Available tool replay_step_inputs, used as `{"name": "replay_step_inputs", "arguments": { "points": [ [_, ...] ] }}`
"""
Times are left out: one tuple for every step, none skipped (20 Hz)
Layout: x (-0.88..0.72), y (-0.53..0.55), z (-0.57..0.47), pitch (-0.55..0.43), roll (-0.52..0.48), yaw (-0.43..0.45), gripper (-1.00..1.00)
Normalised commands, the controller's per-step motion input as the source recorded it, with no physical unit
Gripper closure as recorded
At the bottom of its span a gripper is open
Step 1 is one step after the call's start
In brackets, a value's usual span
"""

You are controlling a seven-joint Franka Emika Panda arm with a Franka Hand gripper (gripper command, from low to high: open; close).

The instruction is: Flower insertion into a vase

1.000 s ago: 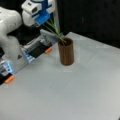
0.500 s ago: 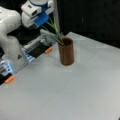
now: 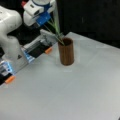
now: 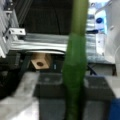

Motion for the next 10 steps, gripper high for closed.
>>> {"name": "replay_step_inputs", "arguments": {
  "points": [
    [0.23, 0.13, 0.21, 0.428, -0.077, -0.034, 1.0],
    [0.26, 0.11, 0.21, 0.523, -0.077, -0.035, 1.0],
    [0.28, 0.1, 0.21, 0.53, -0.078, -0.037, 1.0],
    [0.32, 0.1, 0.19, 0.536, -0.069, -0.053, 1.0],
    [0.34, 0.09, 0.17, 0.51, -0.07, -0.059, 1.0],
    [0.39, 0.08, 0.13, 0.594, -0.037, -0.115, 1.0],
    [0.44, 0.08, 0.09, 0.649, -0.029, -0.13, 1.0],
    [0.47, 0.07, 0.06, 0.639, -0.028, -0.128, 1.0],
    [0.51, 0.07, 0.04, 0.664, -0.032, -0.115, 1.0],
    [0.56, 0.07, 0.02, 0.666, -0.026, -0.101, 1.0]
  ]
}}
